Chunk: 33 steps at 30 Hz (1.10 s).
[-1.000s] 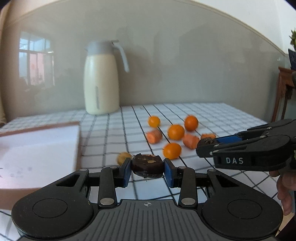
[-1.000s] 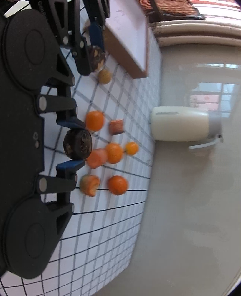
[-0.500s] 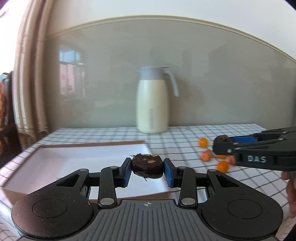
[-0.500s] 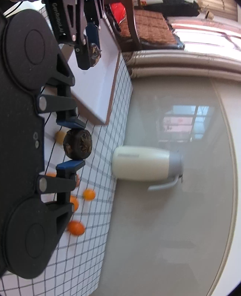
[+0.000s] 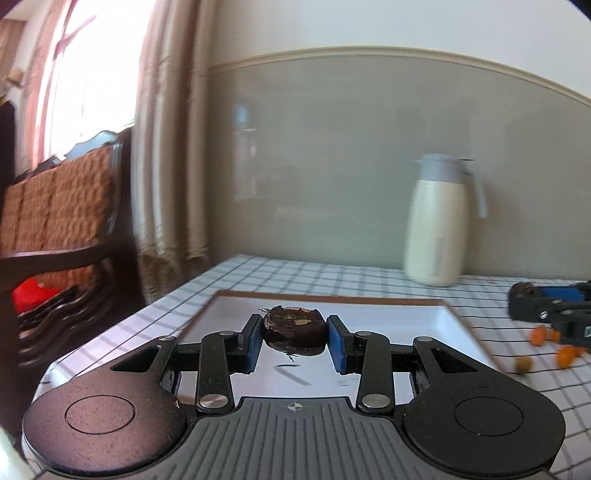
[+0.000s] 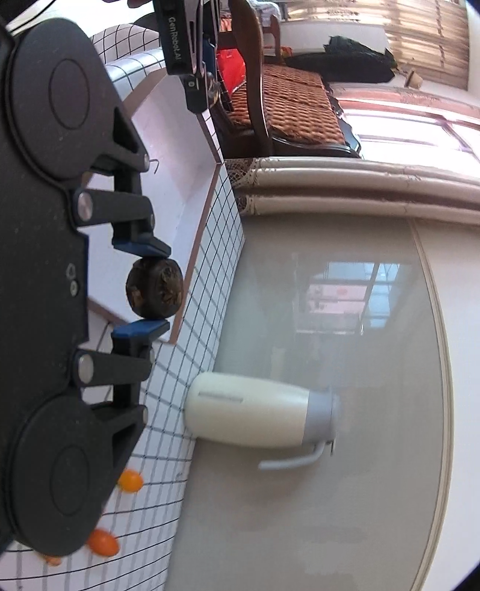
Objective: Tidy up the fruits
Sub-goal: 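Carry the dark fruits into the white tray and open both grippers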
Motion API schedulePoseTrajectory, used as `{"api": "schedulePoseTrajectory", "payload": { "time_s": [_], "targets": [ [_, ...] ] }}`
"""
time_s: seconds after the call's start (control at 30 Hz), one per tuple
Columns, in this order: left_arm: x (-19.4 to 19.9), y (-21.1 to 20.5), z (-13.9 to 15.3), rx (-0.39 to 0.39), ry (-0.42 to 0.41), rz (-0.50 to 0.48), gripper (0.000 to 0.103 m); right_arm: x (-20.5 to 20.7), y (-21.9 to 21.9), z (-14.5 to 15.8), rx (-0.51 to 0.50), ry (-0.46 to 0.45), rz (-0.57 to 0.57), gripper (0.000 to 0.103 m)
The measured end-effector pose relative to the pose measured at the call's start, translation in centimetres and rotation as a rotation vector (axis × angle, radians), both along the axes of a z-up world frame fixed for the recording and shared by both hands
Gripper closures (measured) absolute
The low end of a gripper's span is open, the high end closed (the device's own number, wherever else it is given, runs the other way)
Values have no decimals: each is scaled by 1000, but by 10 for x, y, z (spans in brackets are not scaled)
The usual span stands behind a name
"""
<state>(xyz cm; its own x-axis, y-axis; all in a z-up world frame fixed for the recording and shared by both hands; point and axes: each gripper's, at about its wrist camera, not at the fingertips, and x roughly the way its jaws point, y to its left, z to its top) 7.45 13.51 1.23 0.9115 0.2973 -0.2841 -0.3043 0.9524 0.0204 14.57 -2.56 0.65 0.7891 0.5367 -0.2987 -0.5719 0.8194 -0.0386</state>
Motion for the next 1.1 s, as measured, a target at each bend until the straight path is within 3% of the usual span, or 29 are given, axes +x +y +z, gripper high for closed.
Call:
{"api": "schedulePoseTrajectory", "payload": {
  "time_s": [0.37, 0.43, 0.47, 0.5, 0.53, 0.63, 0.8, 1.1],
  "targets": [
    [18, 49, -21, -60, 45, 114, 65, 33, 40, -10, -23, 62, 52, 75],
    [22, 50, -25, -61, 64, 139, 65, 39, 49, -15, -68, 81, 42, 71],
    [23, 52, -26, -66, 65, 158, 56, 40, 53, -18, -91, 78, 14, 48],
    [20, 53, -27, -81, 39, 172, 40, 39, 53, -21, -86, 44, -23, 15],
    [12, 53, -26, -87, -12, 194, 0, 37, 49, -21, -63, 16, -34, 6],
    [0, 51, -21, -61, -97, 213, 0, 34, 44, -18, -27, 1, -49, 6],
    [4, 42, -26, -2, -47, 175, 0, 29, 43, -22, -3, 30, -29, 6],
    [2, 41, -23, 6, -32, 180, 0, 32, 43, -22, -12, 51, -17, 6]
  ]
}}
